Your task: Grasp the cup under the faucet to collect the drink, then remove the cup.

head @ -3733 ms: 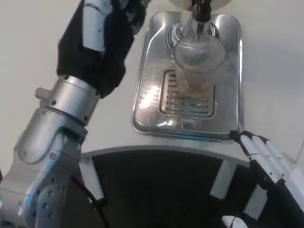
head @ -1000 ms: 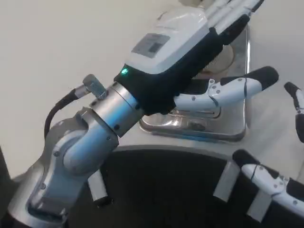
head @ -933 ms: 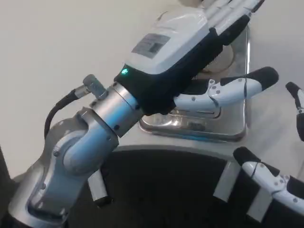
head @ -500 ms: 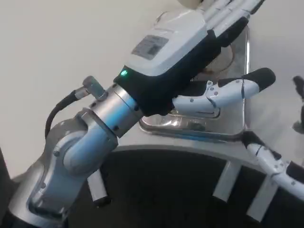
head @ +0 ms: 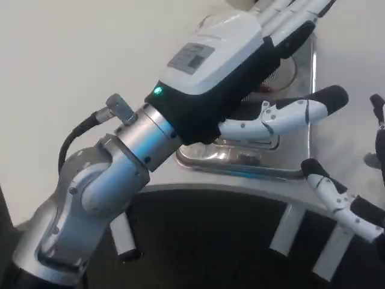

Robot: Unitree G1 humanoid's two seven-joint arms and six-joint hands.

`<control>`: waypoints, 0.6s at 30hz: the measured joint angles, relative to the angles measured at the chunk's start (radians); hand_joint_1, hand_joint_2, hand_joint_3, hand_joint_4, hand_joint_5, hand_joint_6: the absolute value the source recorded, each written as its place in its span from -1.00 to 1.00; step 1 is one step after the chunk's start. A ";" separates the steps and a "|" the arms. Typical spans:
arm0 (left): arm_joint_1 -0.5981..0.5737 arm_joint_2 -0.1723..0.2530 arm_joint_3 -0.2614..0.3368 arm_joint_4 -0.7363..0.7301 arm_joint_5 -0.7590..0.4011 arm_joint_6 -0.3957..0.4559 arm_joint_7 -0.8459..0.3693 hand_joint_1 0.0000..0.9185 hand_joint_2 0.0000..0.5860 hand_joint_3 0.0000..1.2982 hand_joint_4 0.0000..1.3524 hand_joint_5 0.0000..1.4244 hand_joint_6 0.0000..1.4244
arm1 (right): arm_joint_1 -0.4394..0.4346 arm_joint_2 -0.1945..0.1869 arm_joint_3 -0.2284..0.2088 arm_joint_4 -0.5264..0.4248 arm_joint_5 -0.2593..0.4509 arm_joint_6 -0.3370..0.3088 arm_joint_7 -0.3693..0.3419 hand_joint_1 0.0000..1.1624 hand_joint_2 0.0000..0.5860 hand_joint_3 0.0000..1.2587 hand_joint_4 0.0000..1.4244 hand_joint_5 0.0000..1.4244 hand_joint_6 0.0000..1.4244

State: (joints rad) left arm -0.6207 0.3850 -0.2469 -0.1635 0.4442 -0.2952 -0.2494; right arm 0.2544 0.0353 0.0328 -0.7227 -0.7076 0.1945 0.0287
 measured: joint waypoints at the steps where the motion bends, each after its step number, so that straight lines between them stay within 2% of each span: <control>1: 0.000 0.000 0.000 0.001 0.000 0.000 0.002 -1.00 -0.07 -1.00 -1.00 -1.00 -1.00 | -0.009 0.001 0.003 0.011 -0.005 0.000 -0.011 1.00 -0.06 -1.00 -1.00 -1.00 -0.64; 6: -0.001 0.000 0.009 0.006 0.001 -0.002 0.025 -1.00 -0.05 -1.00 -1.00 -1.00 -1.00 | -0.050 0.006 0.027 0.061 -0.017 0.001 -0.070 1.00 -0.15 -1.00 -1.00 -1.00 -0.62; 16: 0.004 0.004 0.082 0.051 0.004 -0.006 0.080 -1.00 -0.04 -1.00 -1.00 -1.00 -1.00 | -0.111 0.007 0.050 0.129 -0.011 0.014 -0.092 0.99 -0.17 -1.00 -1.00 -1.00 -0.61; 18: 0.006 0.003 0.092 0.055 0.005 -0.014 0.100 -1.00 -0.03 -1.00 -1.00 -1.00 -1.00 | -0.123 0.007 0.053 0.141 -0.009 0.021 -0.093 0.96 -0.22 -1.00 -1.00 -0.98 -0.60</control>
State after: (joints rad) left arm -0.6142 0.3876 -0.1551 -0.1088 0.4490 -0.3090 -0.1495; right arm 0.1319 0.0427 0.0860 -0.5813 -0.7163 0.2155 -0.0640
